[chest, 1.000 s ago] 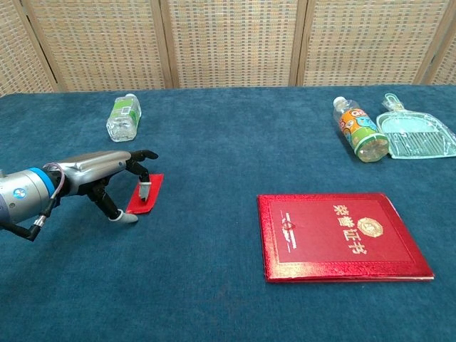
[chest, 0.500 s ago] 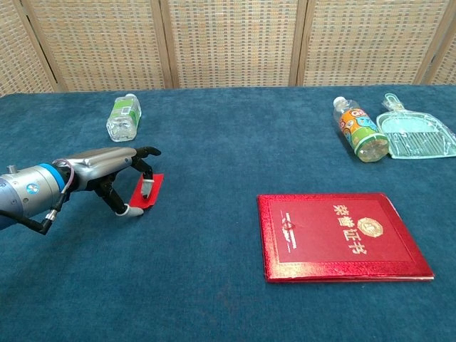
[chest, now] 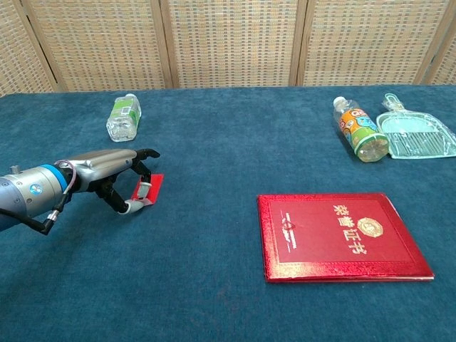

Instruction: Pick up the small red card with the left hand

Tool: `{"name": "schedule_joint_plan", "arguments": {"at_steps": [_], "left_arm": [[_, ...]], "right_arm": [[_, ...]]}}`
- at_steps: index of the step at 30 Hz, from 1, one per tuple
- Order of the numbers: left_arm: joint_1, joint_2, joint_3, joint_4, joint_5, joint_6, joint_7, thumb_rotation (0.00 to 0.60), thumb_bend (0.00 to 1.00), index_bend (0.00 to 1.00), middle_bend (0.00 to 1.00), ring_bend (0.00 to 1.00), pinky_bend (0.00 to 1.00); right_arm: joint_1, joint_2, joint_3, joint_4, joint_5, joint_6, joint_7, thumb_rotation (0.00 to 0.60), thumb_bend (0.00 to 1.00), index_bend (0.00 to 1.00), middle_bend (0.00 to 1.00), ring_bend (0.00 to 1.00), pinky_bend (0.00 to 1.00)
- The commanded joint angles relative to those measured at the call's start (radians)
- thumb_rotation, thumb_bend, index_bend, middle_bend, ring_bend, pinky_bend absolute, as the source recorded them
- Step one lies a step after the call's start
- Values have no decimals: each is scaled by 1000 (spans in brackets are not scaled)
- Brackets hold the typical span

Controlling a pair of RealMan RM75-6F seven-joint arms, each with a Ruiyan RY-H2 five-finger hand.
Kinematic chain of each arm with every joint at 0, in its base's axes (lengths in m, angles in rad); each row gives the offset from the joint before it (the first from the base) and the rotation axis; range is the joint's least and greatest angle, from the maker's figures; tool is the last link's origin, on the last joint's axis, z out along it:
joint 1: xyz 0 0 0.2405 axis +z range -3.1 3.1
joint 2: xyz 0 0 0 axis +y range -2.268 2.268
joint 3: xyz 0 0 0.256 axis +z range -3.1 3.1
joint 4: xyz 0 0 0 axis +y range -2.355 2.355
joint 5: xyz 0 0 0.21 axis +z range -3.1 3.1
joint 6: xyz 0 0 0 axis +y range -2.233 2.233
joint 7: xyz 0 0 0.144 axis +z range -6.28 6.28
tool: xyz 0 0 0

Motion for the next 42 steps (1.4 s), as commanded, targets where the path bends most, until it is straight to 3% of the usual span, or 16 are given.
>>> {"name": "schedule_joint_plan", "arguments": {"at_steps": [1, 7, 14, 21, 25, 26, 27, 31, 36, 42], "left_arm": [[-1, 4, -8, -2, -8, 4, 1, 600, 419, 663, 0, 0, 0], [-25, 3, -50, 32, -21, 20, 5, 600, 418, 669, 0, 0, 0], [-101, -95, -148, 264, 26, 123, -47, 600, 423, 685, 0, 0, 0], [-157, -100, -211, 334, 65, 185, -142, 600, 422, 685, 0, 0, 0], [-147, -38, -244, 198, 79, 202, -294, 600, 423, 685, 0, 0, 0], [-132, -7, -246, 124, 74, 182, -355, 600, 422, 685, 0, 0, 0], [-82, 74, -241, -80, 47, 92, -528, 600, 427, 684, 0, 0, 0], [-18, 257, -200, -343, 73, -44, -733, 600, 449, 688, 0, 0, 0], [7, 375, -150, -475, 194, -131, -919, 600, 474, 690, 0, 0, 0], [-18, 464, -82, -550, 307, -215, -994, 600, 482, 691, 0, 0, 0]], "right_arm": [[0, 1, -1, 0, 0, -2, 2, 600, 0, 52, 0, 0, 0], [1, -1, -2, 1, -3, -2, 0, 600, 0, 52, 0, 0, 0], [2, -3, -3, -1, -4, -1, -5, 600, 0, 52, 0, 0, 0], [5, -4, 3, 4, 9, -9, -4, 600, 0, 52, 0, 0, 0], [9, -6, 4, 4, 12, -15, -9, 600, 0, 52, 0, 0, 0], [9, -7, 3, 4, 11, -15, -12, 600, 0, 52, 0, 0, 0], [9, -9, 1, 1, 6, -13, -17, 600, 0, 52, 0, 0, 0], [8, -10, -4, -5, -5, -6, -28, 600, 0, 52, 0, 0, 0], [5, -11, -8, -13, -17, 4, -36, 600, 0, 52, 0, 0, 0], [5, -11, -11, -17, -24, 7, -39, 600, 0, 52, 0, 0, 0]]}}
